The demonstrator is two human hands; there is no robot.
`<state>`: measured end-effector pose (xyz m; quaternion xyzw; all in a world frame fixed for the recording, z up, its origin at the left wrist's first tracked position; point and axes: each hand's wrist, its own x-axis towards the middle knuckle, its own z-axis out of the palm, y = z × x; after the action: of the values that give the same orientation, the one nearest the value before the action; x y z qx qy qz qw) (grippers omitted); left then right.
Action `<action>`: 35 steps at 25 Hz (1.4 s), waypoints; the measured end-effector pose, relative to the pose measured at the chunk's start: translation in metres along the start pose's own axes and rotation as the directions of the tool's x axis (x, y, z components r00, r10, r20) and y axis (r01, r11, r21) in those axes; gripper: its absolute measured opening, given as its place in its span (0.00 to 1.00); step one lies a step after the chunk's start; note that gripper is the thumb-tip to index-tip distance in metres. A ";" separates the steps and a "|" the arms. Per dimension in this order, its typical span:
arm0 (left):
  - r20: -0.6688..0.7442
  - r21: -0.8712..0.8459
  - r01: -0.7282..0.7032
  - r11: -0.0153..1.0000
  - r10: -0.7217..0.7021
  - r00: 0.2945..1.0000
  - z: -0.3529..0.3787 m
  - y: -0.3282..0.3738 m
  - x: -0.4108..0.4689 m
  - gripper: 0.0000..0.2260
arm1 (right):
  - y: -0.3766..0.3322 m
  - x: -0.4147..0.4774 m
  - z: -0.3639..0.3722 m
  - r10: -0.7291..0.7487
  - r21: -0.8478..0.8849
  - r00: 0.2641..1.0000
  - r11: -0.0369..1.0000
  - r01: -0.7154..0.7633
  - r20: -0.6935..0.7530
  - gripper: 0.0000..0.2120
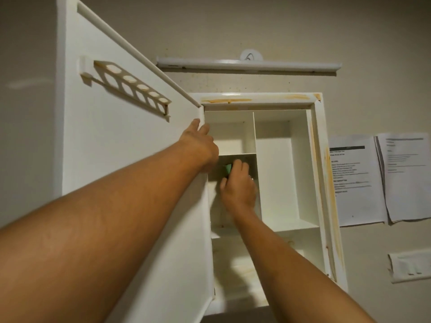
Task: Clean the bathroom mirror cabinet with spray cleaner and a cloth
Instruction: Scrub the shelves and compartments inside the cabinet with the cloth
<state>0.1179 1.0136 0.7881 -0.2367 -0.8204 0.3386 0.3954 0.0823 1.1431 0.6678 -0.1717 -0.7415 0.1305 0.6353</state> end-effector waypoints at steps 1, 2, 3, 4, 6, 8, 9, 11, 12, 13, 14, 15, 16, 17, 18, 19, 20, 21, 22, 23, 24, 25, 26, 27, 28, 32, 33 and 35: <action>0.010 0.010 0.003 1.000 -0.003 1.000 0.000 0.000 0.002 0.21 | -0.006 0.006 0.006 0.100 0.124 0.995 0.987 -0.101 0.013 0.13; 0.023 0.021 0.004 1.000 -0.005 1.000 0.001 -0.002 0.004 0.21 | -0.012 0.010 0.012 0.160 0.248 0.986 0.954 -0.169 0.054 0.13; 0.029 0.024 -0.004 1.000 0.003 1.000 0.002 -0.003 0.006 0.21 | -0.016 0.012 0.019 0.153 0.301 0.985 0.938 -0.171 0.084 0.12; 0.025 0.027 -0.021 0.999 0.020 0.999 0.001 -0.002 0.010 0.21 | -0.013 0.012 0.023 0.090 0.274 0.991 0.955 -0.113 0.095 0.13; 0.021 0.034 -0.021 0.999 0.020 1.000 0.005 -0.008 0.014 0.22 | -0.005 0.005 0.028 -0.120 0.212 0.983 0.973 0.089 0.138 0.14; 0.042 0.013 -0.015 1.000 0.015 0.999 0.011 -0.013 0.022 0.24 | 0.013 -0.002 0.029 -0.330 0.176 0.910 0.940 0.292 0.250 0.17; 0.056 0.001 -0.014 1.000 0.014 0.998 0.015 -0.014 0.027 0.26 | 0.022 -0.009 0.027 -0.426 0.154 0.847 0.905 0.397 0.318 0.18; 0.049 0.004 -0.003 1.000 0.003 0.999 0.021 -0.016 0.034 0.27 | 0.040 -0.017 0.019 -0.605 0.101 0.653 0.764 0.637 0.455 0.18; 0.035 0.011 0.002 1.000 -0.003 0.999 0.023 -0.016 0.035 0.28 | 0.045 -0.016 0.013 -0.652 0.057 0.535 0.661 0.748 0.538 0.16; 0.024 0.016 0.006 1.000 -0.006 1.000 0.023 -0.016 0.034 0.27 | 0.048 -0.010 0.006 -0.671 0.003 0.445 0.555 0.832 0.594 0.15; 0.019 0.018 0.006 1.000 -0.006 1.000 0.022 -0.015 0.032 0.27 | 0.046 -0.001 0.000 -0.668 -0.074 0.435 0.497 0.865 0.603 0.14; 0.024 0.020 0.004 1.000 -0.005 1.000 0.020 -0.014 0.029 0.27 | 0.042 0.009 -0.003 -0.649 -0.151 0.527 0.542 0.826 0.549 0.13; 0.038 0.030 0.005 1.000 -0.006 0.999 0.017 -0.012 0.026 0.26 | 0.035 0.020 -0.007 -0.594 -0.204 0.677 0.668 0.716 0.433 0.14; 0.050 0.044 0.009 0.999 -0.011 0.999 0.014 -0.010 0.024 0.26 | 0.028 0.028 -0.009 -0.498 -0.210 0.808 0.794 0.570 0.314 0.16; 0.057 0.052 0.008 0.999 -0.011 0.998 0.012 -0.009 0.022 0.25 | 0.019 0.029 -0.007 -0.416 -0.173 0.871 0.867 0.467 0.263 0.18; 0.056 0.053 -0.001 0.999 -0.002 0.998 0.010 -0.008 0.020 0.25 | 0.014 0.026 -0.003 -0.399 -0.133 0.880 0.887 0.442 0.258 0.20; 0.049 0.058 -0.016 0.998 0.013 0.999 0.009 -0.007 0.017 0.24 | 0.014 0.019 0.003 -0.404 -0.121 0.867 0.883 0.453 0.292 0.21; 0.039 0.066 -0.030 0.997 0.027 0.999 0.008 -0.007 0.016 0.24 | 0.018 0.010 0.009 -0.437 -0.095 0.839 0.868 0.488 0.324 0.22; 0.030 0.063 -0.039 0.997 0.037 0.999 0.008 -0.007 0.014 0.24 | 0.026 0.003 0.011 -0.493 -0.048 0.786 0.836 0.547 0.374 0.22; 0.026 0.049 -0.042 0.998 0.041 0.999 0.008 -0.007 0.013 0.25 | 0.035 -0.003 0.012 -0.563 0.005 0.696 0.779 0.627 0.446 0.21; 0.029 0.031 -0.045 0.999 0.044 0.999 0.008 -0.009 0.012 0.26 | 0.043 -0.007 0.008 -0.613 0.054 0.590 0.716 0.696 0.524 0.19; 0.029 0.013 -0.048 0.999 0.047 0.998 0.007 -0.010 0.011 0.27 | 0.050 -0.011 0.004 -0.630 0.059 0.506 0.658 0.751 0.589 0.17; 0.029 -0.007 -0.045 0.999 0.045 0.999 0.007 -0.009 0.011 0.28 | 0.053 -0.013 0.001 -0.625 0.027 0.490 0.633 0.774 0.607 0.15; 0.028 -0.025 -0.036 0.999 0.037 0.999 0.007 -0.009 0.012 0.29 | 0.052 -0.012 0.000 -0.615 -0.017 0.575 0.675 0.738 0.540 0.14; 0.036 -0.041 -0.030 0.999 0.031 0.999 0.007 -0.009 0.012 0.29 | 0.048 -0.010 0.001 -0.527 -0.039 0.744 0.805 0.592 0.411 0.12; 0.032 -0.042 -0.039 0.998 0.041 0.999 0.005 -0.009 0.010 0.27 | 0.004 0.004 0.014 -0.021 0.292 0.990 0.956 -0.022 0.143 0.13; 0.026 -0.036 -0.049 0.998 0.050 0.998 0.004 -0.008 0.009 0.26 | 0.002 0.004 0.023 -0.101 0.260 0.980 0.964 0.054 0.170 0.14; 0.020 -0.031 -0.045 0.999 0.045 0.999 0.004 -0.008 0.009 0.26 | 0.011 -0.001 0.037 -0.326 0.121 0.915 0.945 0.305 0.239 0.16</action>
<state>0.1082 1.0126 0.7962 -0.2575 -0.8240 0.3372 0.3754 0.0473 1.1534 0.6568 -0.0057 -0.8293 0.0774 0.5534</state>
